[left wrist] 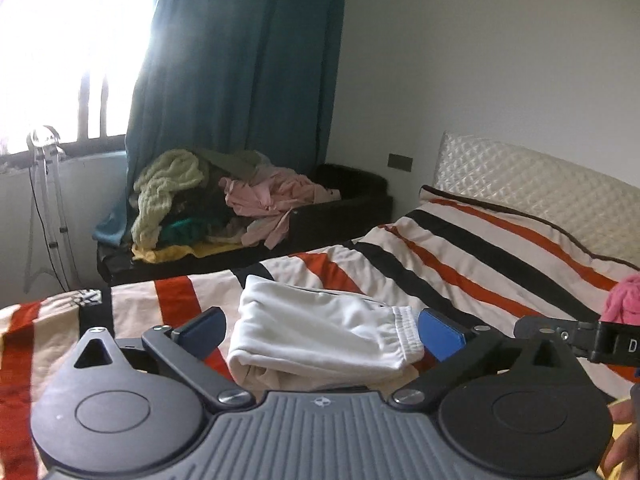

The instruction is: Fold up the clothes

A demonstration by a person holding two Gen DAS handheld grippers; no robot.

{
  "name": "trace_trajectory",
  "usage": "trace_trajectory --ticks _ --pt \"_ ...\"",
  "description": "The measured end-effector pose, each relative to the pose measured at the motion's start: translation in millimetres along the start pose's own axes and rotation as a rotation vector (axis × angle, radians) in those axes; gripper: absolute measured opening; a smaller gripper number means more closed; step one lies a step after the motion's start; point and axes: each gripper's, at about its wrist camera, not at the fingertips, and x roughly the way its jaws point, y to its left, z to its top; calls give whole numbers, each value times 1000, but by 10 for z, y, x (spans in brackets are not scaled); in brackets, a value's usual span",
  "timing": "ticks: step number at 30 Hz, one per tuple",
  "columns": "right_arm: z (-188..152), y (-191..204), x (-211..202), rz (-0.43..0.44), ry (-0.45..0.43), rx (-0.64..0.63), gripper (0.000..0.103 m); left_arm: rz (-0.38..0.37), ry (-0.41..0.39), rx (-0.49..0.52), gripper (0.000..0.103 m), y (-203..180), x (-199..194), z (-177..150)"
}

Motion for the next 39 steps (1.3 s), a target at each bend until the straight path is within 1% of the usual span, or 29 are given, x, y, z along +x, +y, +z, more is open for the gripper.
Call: trace_trajectory --ticks 2,8,12,15,19,22,25,29,32,36,39 --pt "-72 40 -169 2 -21 -27 91 14 -13 12 103 -42 -207 -69" --pt "-372 46 -405 7 -70 -48 91 17 -37 13 103 -94 -712 -351" --pt "-581 72 -416 0 -83 -64 91 16 -91 25 103 -132 -1000 -522" --pt "-725 99 -393 -9 -88 -82 91 19 -120 45 103 -180 -1101 -624" --pt "-895 122 -325 -17 -102 -99 91 49 -132 69 103 -181 -1071 -783" --pt "-1016 125 -207 -28 -112 -123 91 39 -115 37 103 -77 -974 -945" --pt "-1134 122 -80 -59 -113 -166 91 47 -103 12 103 47 -844 -1081" --pt "-1190 92 5 -68 -116 -159 91 63 -94 -7 103 155 -706 -1203" --pt "-1259 113 39 -90 -133 -183 91 65 -82 -32 103 239 -614 -1274" --pt "-1318 157 125 -129 -110 -217 91 83 -68 -50 103 335 -542 -1361" --pt "-1337 163 125 -122 -104 -210 90 83 -50 -46 103 367 -529 -1421"
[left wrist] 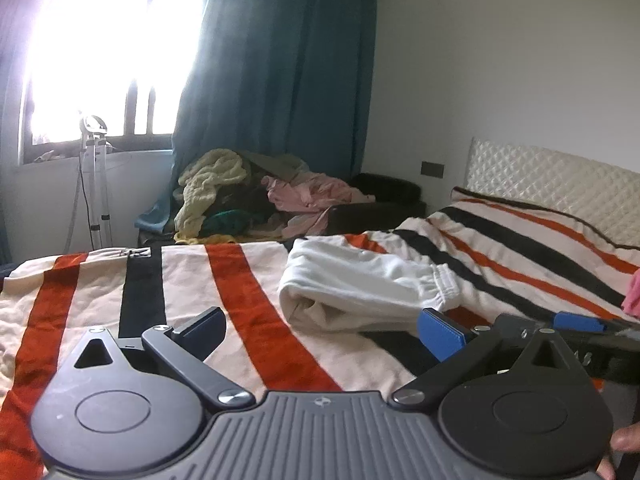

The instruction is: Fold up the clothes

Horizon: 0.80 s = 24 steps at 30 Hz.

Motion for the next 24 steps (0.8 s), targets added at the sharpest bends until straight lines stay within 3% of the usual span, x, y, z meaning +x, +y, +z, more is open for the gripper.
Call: trace_trajectory --ticks 24 --pt "-11 15 30 -16 11 3 90 -3 11 -7 103 -1 4 -59"
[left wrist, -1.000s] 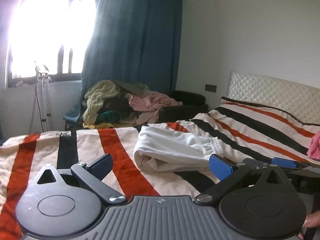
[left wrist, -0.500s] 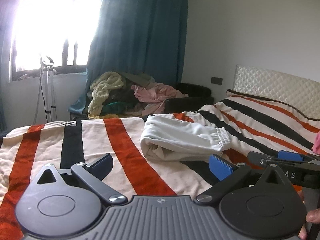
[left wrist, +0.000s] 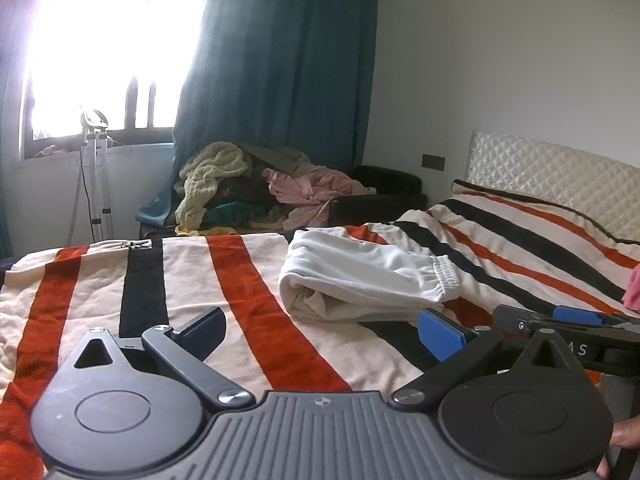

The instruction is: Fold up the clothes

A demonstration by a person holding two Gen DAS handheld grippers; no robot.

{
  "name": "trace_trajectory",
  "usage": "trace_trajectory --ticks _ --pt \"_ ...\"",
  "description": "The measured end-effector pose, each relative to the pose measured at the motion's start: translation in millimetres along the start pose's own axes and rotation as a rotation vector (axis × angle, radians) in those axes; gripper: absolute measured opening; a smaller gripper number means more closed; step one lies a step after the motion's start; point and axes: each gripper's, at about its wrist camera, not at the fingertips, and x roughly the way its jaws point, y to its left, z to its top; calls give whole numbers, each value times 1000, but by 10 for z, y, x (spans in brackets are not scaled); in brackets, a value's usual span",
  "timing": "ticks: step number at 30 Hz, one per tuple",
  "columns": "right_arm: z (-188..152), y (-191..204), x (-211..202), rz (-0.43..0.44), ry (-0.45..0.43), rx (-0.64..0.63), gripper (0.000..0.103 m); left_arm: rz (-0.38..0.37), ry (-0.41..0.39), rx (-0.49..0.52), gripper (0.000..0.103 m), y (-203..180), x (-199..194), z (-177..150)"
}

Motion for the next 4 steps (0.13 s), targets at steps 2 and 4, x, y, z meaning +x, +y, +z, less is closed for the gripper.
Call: trace_trajectory --ticks 2,4 --pt "-2 1 3 -1 3 0 90 5 4 -4 103 9 10 -7" --pt "-5 2 1 -2 3 0 90 9 4 -5 103 16 7 -9"
